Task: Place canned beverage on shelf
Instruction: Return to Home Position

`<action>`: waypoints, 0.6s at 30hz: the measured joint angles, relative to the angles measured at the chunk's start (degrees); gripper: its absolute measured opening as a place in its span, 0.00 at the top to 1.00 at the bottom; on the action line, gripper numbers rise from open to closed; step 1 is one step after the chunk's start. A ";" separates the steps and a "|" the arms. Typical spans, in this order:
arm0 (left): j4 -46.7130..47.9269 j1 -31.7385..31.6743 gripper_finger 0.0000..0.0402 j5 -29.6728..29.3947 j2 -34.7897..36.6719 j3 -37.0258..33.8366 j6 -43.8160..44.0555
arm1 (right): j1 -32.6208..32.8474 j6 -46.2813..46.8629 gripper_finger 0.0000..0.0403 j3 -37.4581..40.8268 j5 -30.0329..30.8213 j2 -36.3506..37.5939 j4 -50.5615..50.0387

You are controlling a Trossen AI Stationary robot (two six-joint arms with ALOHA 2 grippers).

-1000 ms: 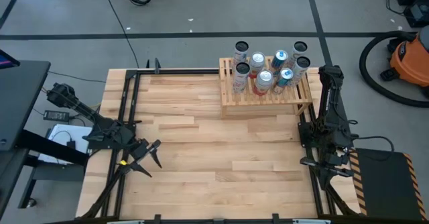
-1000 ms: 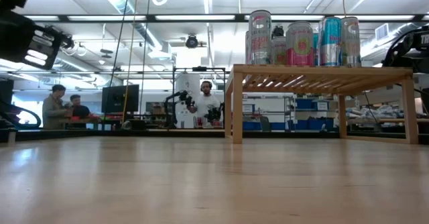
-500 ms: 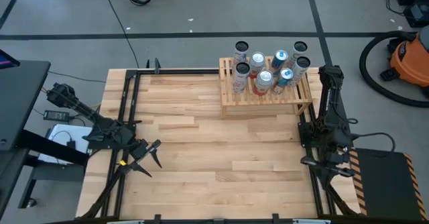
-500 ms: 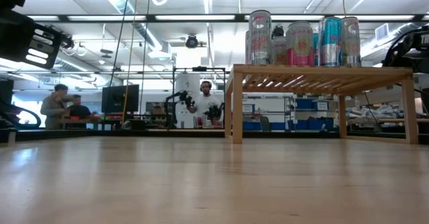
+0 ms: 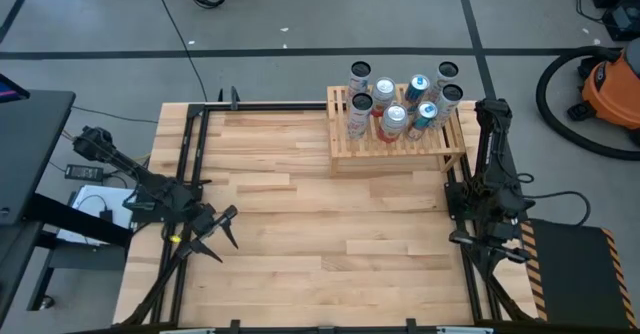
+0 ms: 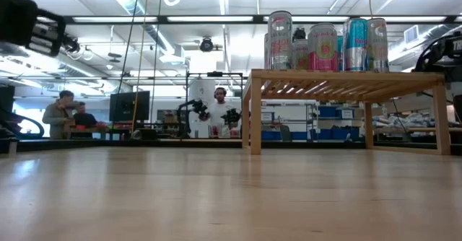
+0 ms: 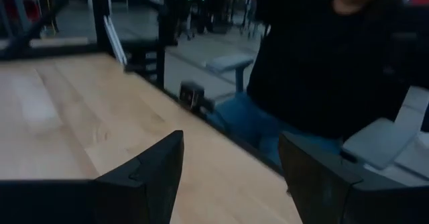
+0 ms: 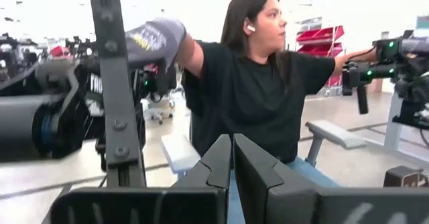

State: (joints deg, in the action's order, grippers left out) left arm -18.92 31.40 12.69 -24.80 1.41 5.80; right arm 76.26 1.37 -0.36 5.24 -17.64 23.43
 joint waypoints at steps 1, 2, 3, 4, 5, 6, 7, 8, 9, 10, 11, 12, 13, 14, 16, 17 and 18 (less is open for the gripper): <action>0.02 0.02 0.40 0.02 1.33 0.00 0.00 | -0.19 0.01 0.93 0.00 0.08 0.55 0.08; -0.09 0.02 0.40 0.02 2.55 0.00 0.00 | -0.36 0.00 0.93 0.00 0.08 1.09 0.09; -0.11 0.01 0.40 0.02 3.78 0.00 0.00 | -0.51 0.00 0.93 0.00 0.10 1.76 0.05; -0.14 0.00 0.40 0.02 4.90 0.00 0.00 | -0.65 0.00 0.93 0.00 0.08 2.45 0.08; -0.12 0.02 0.40 0.02 5.88 0.00 0.00 | -0.83 0.00 0.93 0.00 0.09 3.11 0.12; -0.11 0.01 0.40 0.02 6.74 0.00 0.00 | -1.03 0.00 0.93 0.00 0.08 3.69 0.12; -0.13 0.00 0.40 0.02 7.44 0.00 0.00 | -1.17 0.00 0.93 0.00 0.08 4.26 0.10; -0.15 0.02 0.40 0.02 8.01 0.00 0.00 | -1.36 0.00 0.93 0.00 0.08 4.94 0.08; -0.08 0.00 0.40 0.01 8.51 0.00 0.00 | -1.58 0.03 0.93 0.00 0.08 5.58 0.10; -0.09 0.01 0.40 0.02 8.93 0.00 0.00 | -1.83 0.20 0.93 0.00 0.10 6.16 0.02; -0.11 0.01 0.40 0.01 9.25 0.00 0.00 | -2.10 0.48 0.93 0.00 0.10 6.90 -0.22; -0.11 0.01 0.40 0.01 9.58 0.00 0.00 | -2.34 0.74 0.93 0.00 0.12 7.57 -0.20; -0.07 0.02 0.40 0.02 9.85 0.00 0.00 | -2.52 1.22 0.93 0.00 0.28 8.16 0.02; -0.08 0.00 0.40 0.02 10.12 0.00 0.00 | -2.71 1.78 0.93 0.00 0.61 8.73 0.07; -0.07 0.00 0.40 0.00 10.70 0.00 0.00 | -3.17 2.89 0.93 0.00 1.06 9.96 -0.03; -0.08 0.00 0.40 0.00 10.99 0.00 0.00 | -3.31 3.49 0.93 0.00 1.13 10.56 0.05; -0.07 0.00 0.40 0.02 11.24 0.00 0.00 | -3.50 4.23 0.93 0.00 1.13 11.07 0.04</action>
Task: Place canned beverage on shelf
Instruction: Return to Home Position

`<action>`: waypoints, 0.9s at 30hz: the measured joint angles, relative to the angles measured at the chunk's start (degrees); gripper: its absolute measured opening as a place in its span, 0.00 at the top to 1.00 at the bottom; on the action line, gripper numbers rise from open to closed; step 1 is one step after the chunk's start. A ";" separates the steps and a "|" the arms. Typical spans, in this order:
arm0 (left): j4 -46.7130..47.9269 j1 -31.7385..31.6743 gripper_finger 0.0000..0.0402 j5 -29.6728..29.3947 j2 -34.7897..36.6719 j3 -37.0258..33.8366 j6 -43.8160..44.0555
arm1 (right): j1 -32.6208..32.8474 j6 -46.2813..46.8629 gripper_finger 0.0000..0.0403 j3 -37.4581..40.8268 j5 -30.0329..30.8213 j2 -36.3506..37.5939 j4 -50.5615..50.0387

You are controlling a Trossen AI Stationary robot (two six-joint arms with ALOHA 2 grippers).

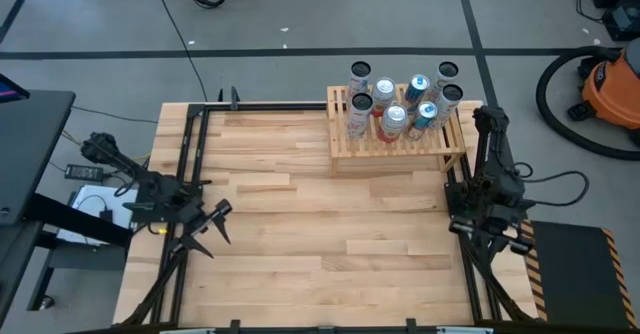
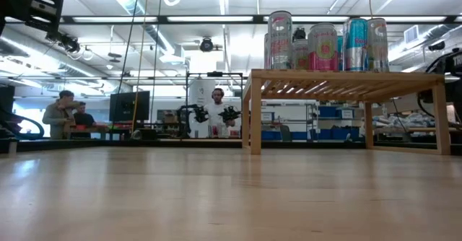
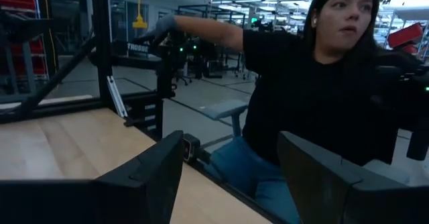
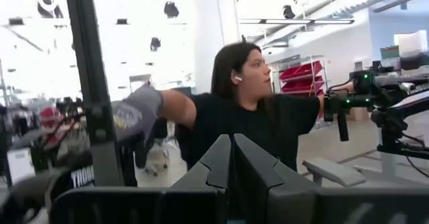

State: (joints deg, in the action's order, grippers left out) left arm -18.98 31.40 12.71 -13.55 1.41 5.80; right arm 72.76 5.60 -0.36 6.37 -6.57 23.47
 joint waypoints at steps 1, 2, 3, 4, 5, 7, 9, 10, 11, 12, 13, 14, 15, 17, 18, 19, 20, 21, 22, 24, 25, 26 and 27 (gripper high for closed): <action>0.00 0.00 0.40 0.00 0.31 0.00 0.00 | -0.14 0.85 0.93 0.00 0.00 0.47 -0.03; -0.02 0.00 0.40 -0.02 0.57 0.00 0.00 | -0.29 1.89 0.93 0.00 0.00 0.94 -0.03; -0.01 0.01 0.40 -0.01 0.85 0.00 0.01 | -0.35 3.14 0.93 0.00 -0.01 1.37 -0.03; 0.01 0.01 0.40 -0.01 1.11 0.00 0.00 | -0.46 4.67 0.93 0.01 -0.01 1.76 -0.12; 0.00 0.00 0.40 -0.01 1.40 0.00 0.00 | -0.54 6.32 0.93 0.02 -0.02 2.19 -0.30; 0.00 0.00 0.40 -0.01 2.18 0.00 0.00 | -0.62 9.65 0.93 0.01 -0.02 3.14 -0.45; 0.00 0.01 0.40 -0.01 3.01 0.00 0.01 | -0.60 12.46 0.93 0.02 -0.02 4.26 -0.42; 0.00 0.02 0.40 -0.01 3.40 0.00 0.01 | -0.60 13.62 0.93 0.02 -0.02 4.82 -0.42; 0.00 0.01 0.40 -0.02 3.77 0.00 0.03 | -0.60 14.67 0.93 0.02 -0.02 5.38 -0.42; 0.00 0.00 0.40 -0.02 4.21 0.00 0.02 | -0.60 15.72 0.93 0.02 -0.02 5.99 -0.42; 0.00 0.00 0.40 -0.02 4.68 0.00 0.02 | -0.60 16.76 0.93 0.02 -0.02 6.53 -0.41; 0.00 0.00 0.40 -0.02 5.11 0.00 0.01 | -0.61 17.69 0.93 0.02 -0.02 6.48 0.18; -0.01 0.00 0.40 -0.02 5.58 0.00 0.01 | -0.61 18.45 0.93 0.02 -0.02 6.44 0.49; -0.01 -0.05 0.40 0.00 6.35 0.00 0.02 | -0.60 18.72 0.93 0.02 -0.02 6.47 0.65; -0.02 -0.04 0.40 -0.02 6.71 0.00 0.02 | -0.60 18.55 0.93 0.02 -0.02 6.47 0.79; 0.00 -0.04 0.40 0.00 7.04 0.00 0.02 | -0.60 18.41 0.93 0.02 -0.02 6.47 0.84; -0.02 -0.04 0.40 -0.02 7.33 0.00 0.02 | -0.60 18.41 0.93 0.02 -0.02 6.47 0.84; -0.04 -0.04 0.40 -0.01 7.53 0.00 0.01 | -0.60 18.41 0.93 0.02 -0.02 6.47 0.84; 0.00 -0.04 0.40 -0.01 7.72 0.00 0.00 | -0.60 18.39 0.93 0.02 -0.02 6.47 0.84; 0.01 -0.04 0.40 -0.01 8.05 0.00 0.01 | -0.60 18.39 0.93 0.02 -0.02 6.47 0.84; -0.06 -0.04 0.40 0.00 8.10 0.00 0.00 | -0.60 18.33 0.93 0.02 -0.02 6.47 0.85; -0.08 -0.04 0.40 -0.02 8.10 0.00 0.00 | -0.60 18.30 0.93 0.02 -0.02 6.47 0.86; -0.04 -0.04 0.40 0.00 8.10 0.00 0.00 | -0.60 18.28 0.93 0.02 -0.02 6.47 0.84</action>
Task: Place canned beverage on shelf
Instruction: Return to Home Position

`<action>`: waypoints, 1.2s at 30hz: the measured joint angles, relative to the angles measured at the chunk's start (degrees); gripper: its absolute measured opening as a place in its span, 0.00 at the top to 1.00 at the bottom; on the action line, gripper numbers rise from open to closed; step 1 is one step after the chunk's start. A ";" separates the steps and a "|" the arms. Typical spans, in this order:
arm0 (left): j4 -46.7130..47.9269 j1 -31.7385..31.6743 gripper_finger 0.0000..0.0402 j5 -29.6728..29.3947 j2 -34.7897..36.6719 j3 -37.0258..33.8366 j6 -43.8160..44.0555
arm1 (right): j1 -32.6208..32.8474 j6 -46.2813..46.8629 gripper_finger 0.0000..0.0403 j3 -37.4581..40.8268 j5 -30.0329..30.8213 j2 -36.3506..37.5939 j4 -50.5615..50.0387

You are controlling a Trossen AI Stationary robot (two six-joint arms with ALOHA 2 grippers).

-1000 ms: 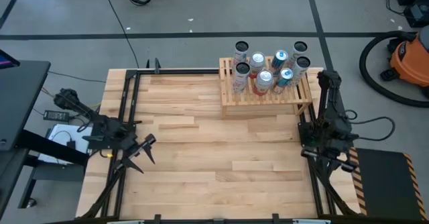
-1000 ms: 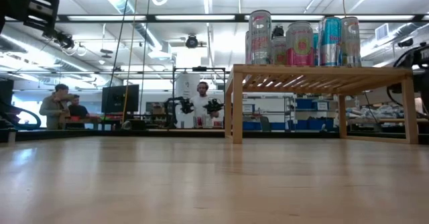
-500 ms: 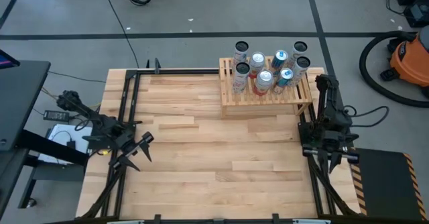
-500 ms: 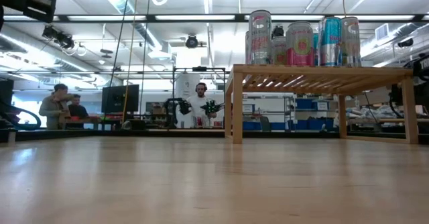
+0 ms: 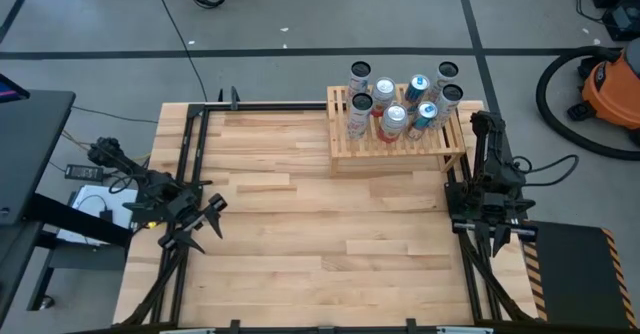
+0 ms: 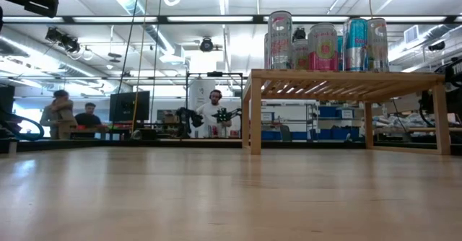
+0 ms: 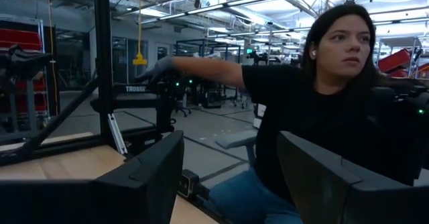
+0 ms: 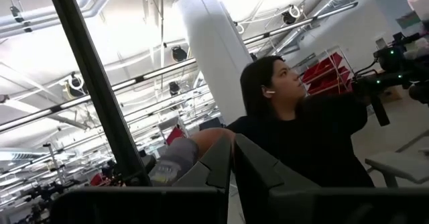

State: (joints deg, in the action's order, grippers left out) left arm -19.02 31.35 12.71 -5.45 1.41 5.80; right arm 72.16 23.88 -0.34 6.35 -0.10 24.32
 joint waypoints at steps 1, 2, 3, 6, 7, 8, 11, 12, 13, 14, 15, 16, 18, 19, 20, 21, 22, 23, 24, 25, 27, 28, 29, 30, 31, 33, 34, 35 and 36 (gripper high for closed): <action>0.02 0.00 0.40 0.00 0.00 0.00 0.00 | 0.00 0.00 0.93 0.00 0.00 0.00 0.02; 0.02 0.00 0.40 0.00 0.00 0.00 0.02 | 0.00 0.00 0.93 0.00 0.00 0.00 0.02; 0.02 0.00 0.40 0.00 0.00 0.00 0.00 | 0.00 0.00 0.93 0.00 0.00 0.00 0.02; 0.06 0.00 0.40 -0.01 0.19 0.00 0.01 | 0.00 -0.02 0.93 0.00 0.00 0.00 0.02; 0.17 0.00 0.40 0.00 0.51 0.00 0.01 | 0.00 -0.02 0.93 0.00 0.00 -0.02 0.02; 0.13 0.00 0.40 0.00 0.88 0.00 0.00 | 0.00 -0.02 0.93 0.00 0.00 -0.02 0.02; 0.34 -0.03 0.40 -0.01 3.05 0.00 0.02 | 0.00 -0.02 0.93 0.00 -0.02 -0.02 0.02; 0.30 -0.07 0.40 0.00 3.91 0.00 0.01 | 0.00 -0.02 0.93 0.00 -0.01 -0.02 0.01; 0.26 -0.07 0.40 0.00 4.77 0.00 0.00 | 0.00 -0.02 0.93 0.00 -0.01 -0.02 0.02; 0.21 -0.07 0.40 0.00 5.41 0.00 0.00 | 0.00 -0.02 0.93 0.00 -0.02 -0.02 0.01; -0.45 -0.07 0.40 0.01 5.37 0.02 0.01 | 0.01 -0.02 0.93 0.00 0.00 -0.02 0.02; -0.90 -0.06 0.40 0.03 5.33 0.00 0.00 | 0.00 -0.02 0.93 0.00 -0.01 -0.02 0.02; -1.57 -0.07 0.40 0.00 5.31 0.00 0.00 | 0.01 -0.02 0.93 0.00 -0.02 -0.02 0.03; -1.45 -0.05 0.40 -0.10 5.25 0.00 0.00 | 0.00 -0.02 0.93 0.00 -0.02 -0.02 0.04; -1.18 -0.04 0.40 -0.11 5.22 0.00 0.01 | 0.00 -0.02 0.93 0.00 -0.02 -0.04 0.05; -1.16 -0.04 0.40 -0.10 5.20 0.00 0.00 | 0.02 -0.02 0.93 0.00 -0.02 -0.04 0.07; -1.24 -0.04 0.40 -0.11 5.22 0.00 0.00 | 0.00 -0.02 0.93 0.00 -0.02 -0.04 0.05; -1.34 -0.04 0.40 -0.11 5.24 0.00 0.00 | 0.01 -0.02 0.93 0.00 -0.02 -0.04 0.06; -1.22 -0.04 0.40 -0.11 5.22 0.00 0.00 | 0.02 -0.02 0.93 0.00 -0.02 -0.04 0.08; -1.15 -0.04 0.40 -0.11 5.22 0.00 0.00 | 0.00 -0.02 0.93 0.00 -0.02 -0.04 0.06; -1.23 -0.04 0.40 -0.11 5.22 0.00 0.02 | 0.02 -0.02 0.93 0.00 -0.02 -0.04 0.09; -1.20 -0.04 0.40 -0.11 5.21 0.00 0.00 | 0.02 -0.02 0.93 0.00 -0.02 -0.04 0.09; -1.17 -0.04 0.40 -0.11 5.20 0.00 0.00 | 0.00 -0.02 0.93 0.00 -0.02 -0.04 0.06; -1.22 -0.04 0.40 -0.11 5.20 0.00 0.00 | 0.01 -0.02 0.93 0.00 -0.02 -0.04 0.07; -1.23 -0.04 0.40 -0.11 5.20 0.00 0.01 | 0.02 -0.02 0.93 0.00 -0.02 -0.04 0.07; -1.20 -0.04 0.40 -0.11 5.20 0.00 0.01 | 0.01 -0.02 0.93 0.00 -0.02 -0.04 0.07; -1.21 -0.04 0.40 -0.11 5.20 0.00 0.00 | 0.02 -0.02 0.93 0.00 -0.02 -0.04 0.07; -1.23 -0.04 0.40 -0.11 5.20 0.00 0.00 | 0.02 -0.02 0.93 0.00 -0.02 -0.04 0.07; -1.21 -0.04 0.40 -0.11 5.20 0.00 0.02 | 0.02 -0.02 0.93 0.00 -0.02 -0.04 0.07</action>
